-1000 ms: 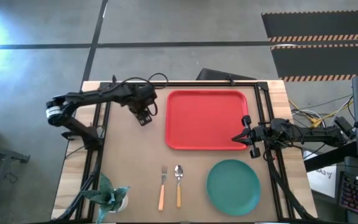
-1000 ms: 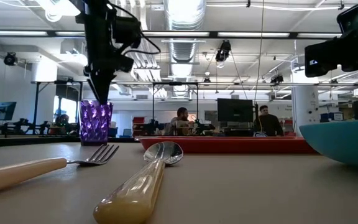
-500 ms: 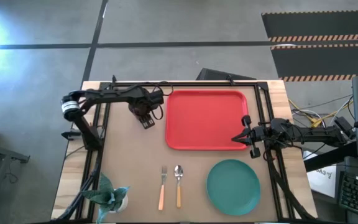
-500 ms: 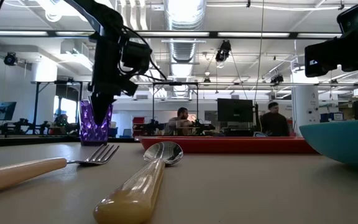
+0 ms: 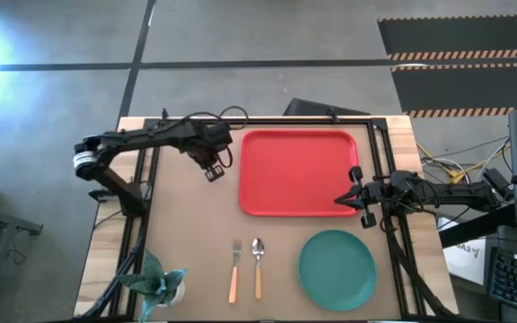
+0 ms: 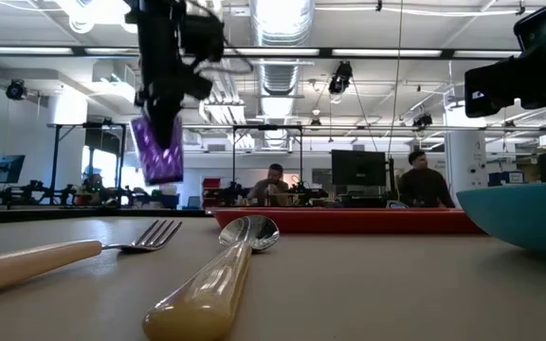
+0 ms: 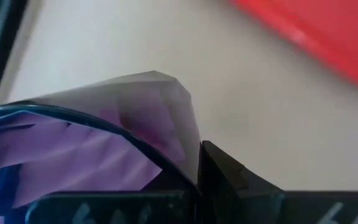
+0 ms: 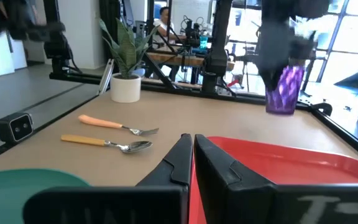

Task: Pick and place plate/cup/fork/spoon on tray
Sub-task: Put the violet glass on the top left side of the red tray

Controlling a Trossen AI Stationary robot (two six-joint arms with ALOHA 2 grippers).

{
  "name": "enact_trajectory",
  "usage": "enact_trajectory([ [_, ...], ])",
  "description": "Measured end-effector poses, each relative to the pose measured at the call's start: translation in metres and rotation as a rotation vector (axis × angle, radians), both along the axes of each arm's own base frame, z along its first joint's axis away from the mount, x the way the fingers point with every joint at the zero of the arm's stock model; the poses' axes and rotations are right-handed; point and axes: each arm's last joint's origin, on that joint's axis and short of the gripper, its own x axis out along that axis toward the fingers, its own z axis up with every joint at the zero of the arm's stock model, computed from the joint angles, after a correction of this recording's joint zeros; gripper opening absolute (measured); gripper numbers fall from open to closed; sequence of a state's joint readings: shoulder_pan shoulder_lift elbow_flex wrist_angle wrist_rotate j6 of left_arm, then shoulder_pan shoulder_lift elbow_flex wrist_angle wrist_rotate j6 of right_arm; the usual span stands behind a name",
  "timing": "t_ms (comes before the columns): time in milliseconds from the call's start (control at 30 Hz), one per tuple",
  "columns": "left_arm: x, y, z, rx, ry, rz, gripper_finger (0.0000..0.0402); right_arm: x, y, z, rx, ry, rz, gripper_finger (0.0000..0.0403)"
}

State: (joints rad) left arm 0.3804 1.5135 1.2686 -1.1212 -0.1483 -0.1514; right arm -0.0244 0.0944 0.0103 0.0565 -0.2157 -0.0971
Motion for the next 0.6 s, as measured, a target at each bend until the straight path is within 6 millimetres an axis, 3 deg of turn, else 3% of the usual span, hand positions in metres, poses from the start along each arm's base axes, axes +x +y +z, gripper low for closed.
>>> enact_trajectory([
  [200,0.028,-0.011,0.077,0.146,-0.225,-0.094,0.0001,0.0,0.0,0.0,0.0,0.0,0.0,0.0009],
  [333,0.061,-0.003,0.107,0.215,-0.293,-0.176,0.0,0.0,0.0,0.0,0.0,0.0,0.0,0.0009],
  [467,0.092,0.014,0.113,0.217,-0.283,-0.233,0.0,0.0,0.0,0.0,0.0,0.0,0.0,0.0009],
  [600,0.119,0.031,0.087,0.139,-0.166,-0.252,0.0,0.0,0.0,0.0,0.0,0.0,0.0,0.0009],
])
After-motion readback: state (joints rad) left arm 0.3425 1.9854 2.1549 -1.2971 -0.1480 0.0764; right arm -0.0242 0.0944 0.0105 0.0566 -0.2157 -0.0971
